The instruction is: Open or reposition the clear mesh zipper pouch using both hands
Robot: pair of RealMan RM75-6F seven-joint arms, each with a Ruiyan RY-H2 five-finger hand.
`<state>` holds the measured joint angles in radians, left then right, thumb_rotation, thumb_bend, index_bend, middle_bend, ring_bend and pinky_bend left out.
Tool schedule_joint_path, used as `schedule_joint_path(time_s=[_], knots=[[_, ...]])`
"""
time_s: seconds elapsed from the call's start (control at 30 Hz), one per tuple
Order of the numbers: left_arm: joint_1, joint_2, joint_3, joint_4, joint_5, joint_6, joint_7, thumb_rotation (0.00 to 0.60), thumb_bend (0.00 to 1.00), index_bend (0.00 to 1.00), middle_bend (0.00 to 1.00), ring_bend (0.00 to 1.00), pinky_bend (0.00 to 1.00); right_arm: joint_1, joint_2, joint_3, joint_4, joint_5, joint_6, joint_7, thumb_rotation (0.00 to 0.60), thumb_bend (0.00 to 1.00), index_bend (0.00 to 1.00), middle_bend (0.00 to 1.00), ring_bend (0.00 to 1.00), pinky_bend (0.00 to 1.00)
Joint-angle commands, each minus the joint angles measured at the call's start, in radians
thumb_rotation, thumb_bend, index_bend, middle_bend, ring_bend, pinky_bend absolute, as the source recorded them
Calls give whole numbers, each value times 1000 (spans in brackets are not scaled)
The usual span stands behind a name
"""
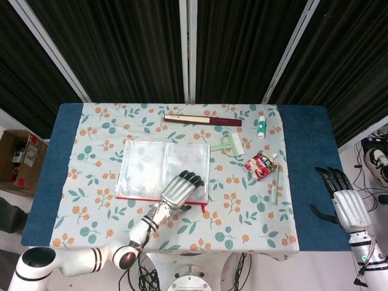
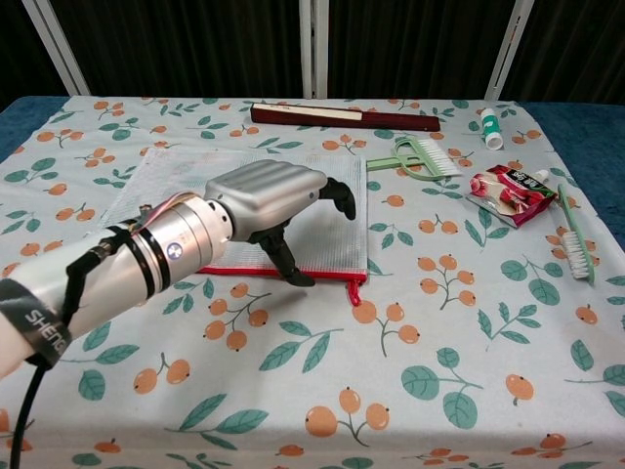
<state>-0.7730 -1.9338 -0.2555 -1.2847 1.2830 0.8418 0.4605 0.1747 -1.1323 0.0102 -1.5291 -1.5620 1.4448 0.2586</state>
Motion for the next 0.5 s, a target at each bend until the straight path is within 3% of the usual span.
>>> schedule_joint_path(time_s=[0.03,0.5], knots=[[-24,-27,-5,40,-32,-14,10,600,108,269,207,156,178,-4,-1,3,8,1,3,9,600,176,44,98,0,0],[-38,-95,-82,206,-119,96,-66,600,81,269,207,156,178,-13,2,13,20,9,0,21,600,176,45,98,0,0]])
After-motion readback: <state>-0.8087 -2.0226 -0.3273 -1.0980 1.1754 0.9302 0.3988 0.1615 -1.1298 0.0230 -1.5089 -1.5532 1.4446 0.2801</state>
